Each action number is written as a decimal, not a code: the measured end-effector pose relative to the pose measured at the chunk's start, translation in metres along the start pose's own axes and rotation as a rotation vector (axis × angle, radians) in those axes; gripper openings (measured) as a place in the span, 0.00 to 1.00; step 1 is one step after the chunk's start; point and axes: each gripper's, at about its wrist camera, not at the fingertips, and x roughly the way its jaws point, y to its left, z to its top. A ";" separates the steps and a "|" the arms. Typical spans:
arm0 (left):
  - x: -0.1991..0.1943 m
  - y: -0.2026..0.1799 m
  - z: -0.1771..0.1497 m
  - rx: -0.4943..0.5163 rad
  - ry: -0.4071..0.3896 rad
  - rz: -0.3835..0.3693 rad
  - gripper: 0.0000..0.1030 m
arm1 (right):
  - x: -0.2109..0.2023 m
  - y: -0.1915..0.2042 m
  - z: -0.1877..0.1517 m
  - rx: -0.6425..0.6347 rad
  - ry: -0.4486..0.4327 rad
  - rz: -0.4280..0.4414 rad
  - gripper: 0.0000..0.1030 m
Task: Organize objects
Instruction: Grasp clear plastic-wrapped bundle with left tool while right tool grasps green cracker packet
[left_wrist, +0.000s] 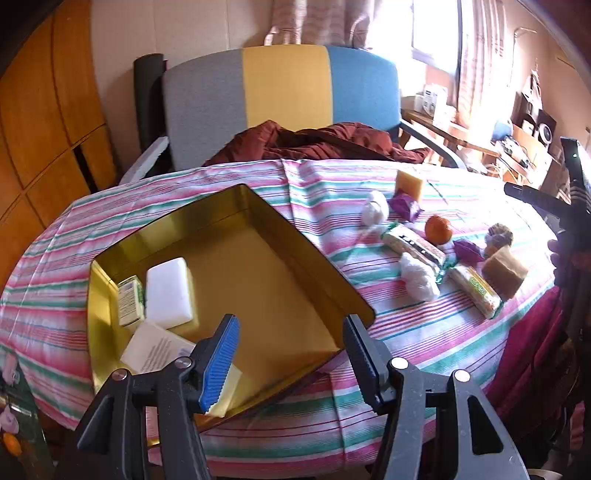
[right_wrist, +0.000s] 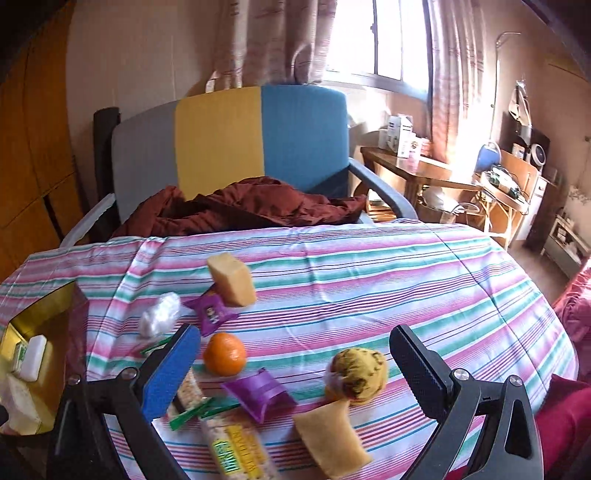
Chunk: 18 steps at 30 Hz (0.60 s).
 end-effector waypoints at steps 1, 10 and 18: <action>0.002 -0.003 0.002 0.006 0.003 -0.003 0.57 | 0.003 -0.009 0.000 0.017 0.000 -0.013 1.00; 0.029 -0.042 0.013 0.072 0.069 -0.070 0.57 | 0.034 -0.064 -0.015 0.290 0.092 0.047 1.00; 0.054 -0.077 0.024 0.106 0.131 -0.177 0.57 | 0.038 -0.080 -0.021 0.398 0.117 0.082 1.00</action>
